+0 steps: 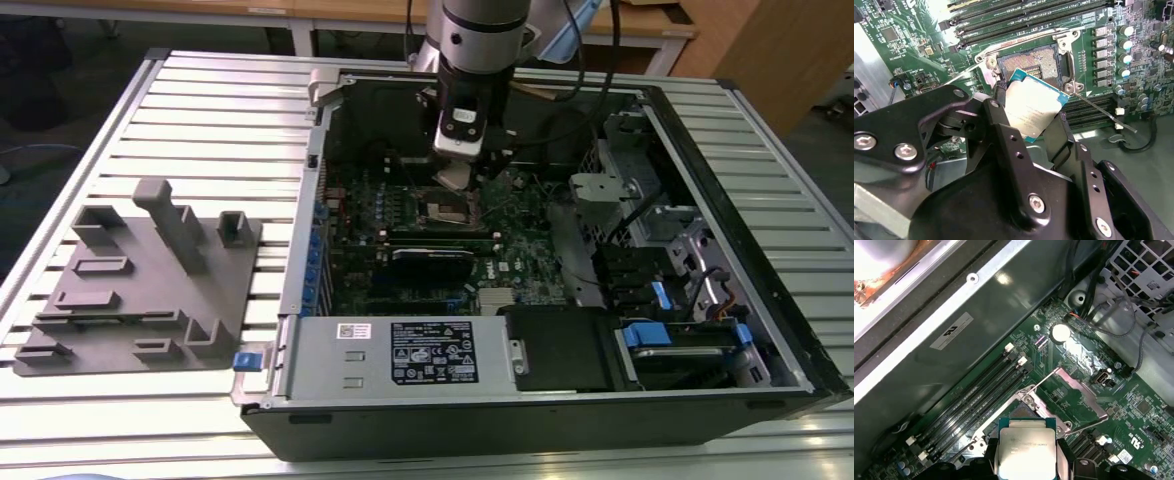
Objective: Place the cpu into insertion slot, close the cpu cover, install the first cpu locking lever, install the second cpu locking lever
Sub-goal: 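Place the cpu into insertion slot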
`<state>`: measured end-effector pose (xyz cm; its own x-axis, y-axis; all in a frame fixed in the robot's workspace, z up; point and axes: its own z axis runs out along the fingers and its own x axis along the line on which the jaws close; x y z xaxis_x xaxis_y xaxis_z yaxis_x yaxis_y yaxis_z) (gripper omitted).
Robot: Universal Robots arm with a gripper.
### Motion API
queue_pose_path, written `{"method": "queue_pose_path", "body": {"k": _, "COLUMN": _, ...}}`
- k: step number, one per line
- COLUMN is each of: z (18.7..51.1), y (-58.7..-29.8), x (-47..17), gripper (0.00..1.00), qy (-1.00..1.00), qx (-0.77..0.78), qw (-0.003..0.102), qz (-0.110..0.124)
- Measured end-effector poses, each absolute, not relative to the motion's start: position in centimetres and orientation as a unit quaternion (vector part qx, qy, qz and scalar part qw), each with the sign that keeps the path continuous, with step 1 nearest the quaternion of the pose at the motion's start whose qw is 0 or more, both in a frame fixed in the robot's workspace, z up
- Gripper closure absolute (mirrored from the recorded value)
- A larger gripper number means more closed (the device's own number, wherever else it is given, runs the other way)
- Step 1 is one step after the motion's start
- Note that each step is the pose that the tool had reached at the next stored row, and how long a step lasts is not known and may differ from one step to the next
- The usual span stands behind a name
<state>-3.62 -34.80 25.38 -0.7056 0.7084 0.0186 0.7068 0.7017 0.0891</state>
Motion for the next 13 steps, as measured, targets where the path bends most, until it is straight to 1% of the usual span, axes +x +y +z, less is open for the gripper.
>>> {"method": "queue_pose_path", "body": {"k": 13, "z": 25.35, "y": -34.8, "x": -3.62, "gripper": 0.46, "qy": 0.907, "qx": 0.42, "qw": 0.01, "qz": 0.044}}
